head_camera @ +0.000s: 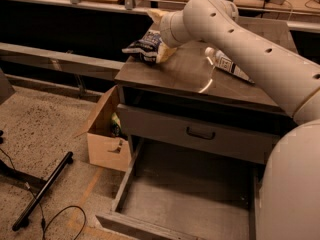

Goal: Place blue chip bag into middle drawer

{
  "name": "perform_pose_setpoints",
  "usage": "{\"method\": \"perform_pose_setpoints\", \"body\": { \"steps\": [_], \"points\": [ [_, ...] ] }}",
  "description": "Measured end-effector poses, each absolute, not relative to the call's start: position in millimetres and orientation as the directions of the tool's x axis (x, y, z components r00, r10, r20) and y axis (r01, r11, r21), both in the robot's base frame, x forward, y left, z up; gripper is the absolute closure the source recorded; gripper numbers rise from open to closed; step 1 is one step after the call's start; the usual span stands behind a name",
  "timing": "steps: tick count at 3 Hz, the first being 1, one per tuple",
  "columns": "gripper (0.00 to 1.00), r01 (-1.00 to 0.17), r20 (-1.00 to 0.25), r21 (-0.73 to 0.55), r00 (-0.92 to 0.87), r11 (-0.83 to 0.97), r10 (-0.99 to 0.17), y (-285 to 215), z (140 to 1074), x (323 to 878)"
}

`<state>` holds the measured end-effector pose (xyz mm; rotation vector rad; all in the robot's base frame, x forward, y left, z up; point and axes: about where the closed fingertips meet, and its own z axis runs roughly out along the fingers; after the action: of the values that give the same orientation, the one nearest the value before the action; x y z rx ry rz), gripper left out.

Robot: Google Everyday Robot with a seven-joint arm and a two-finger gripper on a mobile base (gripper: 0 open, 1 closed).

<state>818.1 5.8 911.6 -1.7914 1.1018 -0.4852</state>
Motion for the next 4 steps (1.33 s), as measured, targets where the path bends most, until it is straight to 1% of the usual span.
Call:
{"method": "perform_pose_setpoints", "body": {
  "steps": [3,4],
  "points": [
    [0.88,-0.501,-0.145,-0.845,0.548,-0.185,-0.824,12.6,906.0,812.9],
    [1.00,-0.507,-0.146,-0.841,0.550,-0.190,-0.822,12.3,905.7,811.3]
  ]
}}
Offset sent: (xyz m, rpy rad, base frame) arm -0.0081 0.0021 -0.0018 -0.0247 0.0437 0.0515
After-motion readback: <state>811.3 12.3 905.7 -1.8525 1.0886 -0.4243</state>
